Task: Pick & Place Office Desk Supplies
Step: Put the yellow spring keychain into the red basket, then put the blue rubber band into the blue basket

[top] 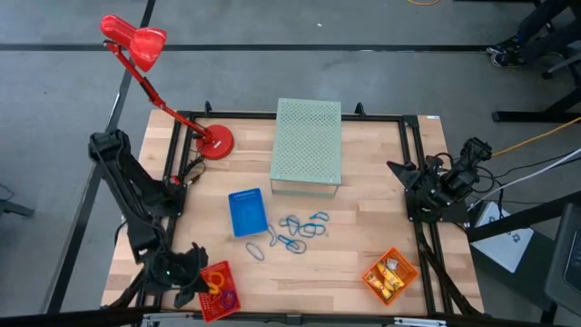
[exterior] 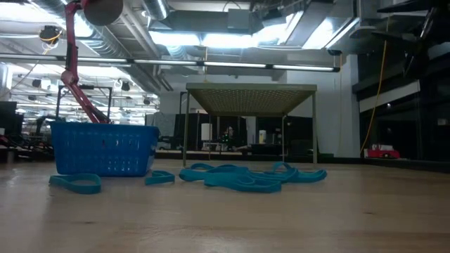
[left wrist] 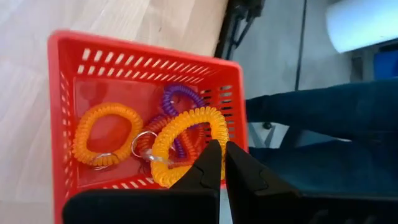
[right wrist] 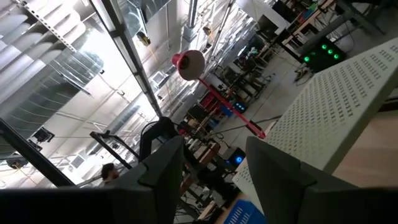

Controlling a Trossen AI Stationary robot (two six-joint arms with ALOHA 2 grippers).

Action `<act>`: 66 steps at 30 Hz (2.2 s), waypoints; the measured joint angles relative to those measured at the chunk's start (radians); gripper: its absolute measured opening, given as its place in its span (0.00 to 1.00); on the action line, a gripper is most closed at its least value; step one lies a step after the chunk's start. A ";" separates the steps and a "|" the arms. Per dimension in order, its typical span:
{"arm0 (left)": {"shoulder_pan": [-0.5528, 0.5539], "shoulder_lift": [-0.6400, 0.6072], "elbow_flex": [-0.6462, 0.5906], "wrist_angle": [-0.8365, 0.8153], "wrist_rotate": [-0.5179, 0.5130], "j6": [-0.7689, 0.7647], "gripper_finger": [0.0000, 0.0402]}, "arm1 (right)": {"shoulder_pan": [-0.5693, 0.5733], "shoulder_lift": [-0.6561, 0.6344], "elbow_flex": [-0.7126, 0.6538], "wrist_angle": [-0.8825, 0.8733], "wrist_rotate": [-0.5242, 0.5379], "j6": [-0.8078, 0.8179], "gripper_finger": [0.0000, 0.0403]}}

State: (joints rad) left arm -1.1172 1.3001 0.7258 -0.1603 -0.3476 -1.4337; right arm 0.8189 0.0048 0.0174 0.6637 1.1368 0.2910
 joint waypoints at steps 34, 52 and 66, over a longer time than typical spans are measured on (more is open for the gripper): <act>0.306 -0.099 0.001 0.509 -0.366 0.436 0.32 | 0.000 0.000 0.000 -0.033 -0.064 0.068 0.44; 0.684 0.321 0.501 -0.445 0.444 1.006 0.30 | 0.000 0.000 0.000 -0.043 -0.082 0.068 0.44; 0.686 0.601 0.658 -0.668 0.463 1.409 0.29 | 0.000 0.000 0.000 -0.052 -0.085 0.069 0.44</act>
State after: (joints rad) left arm -0.4316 1.9009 1.3835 -0.8280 0.1155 -0.0251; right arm 0.8188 0.0048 0.0174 0.6121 1.0519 0.3595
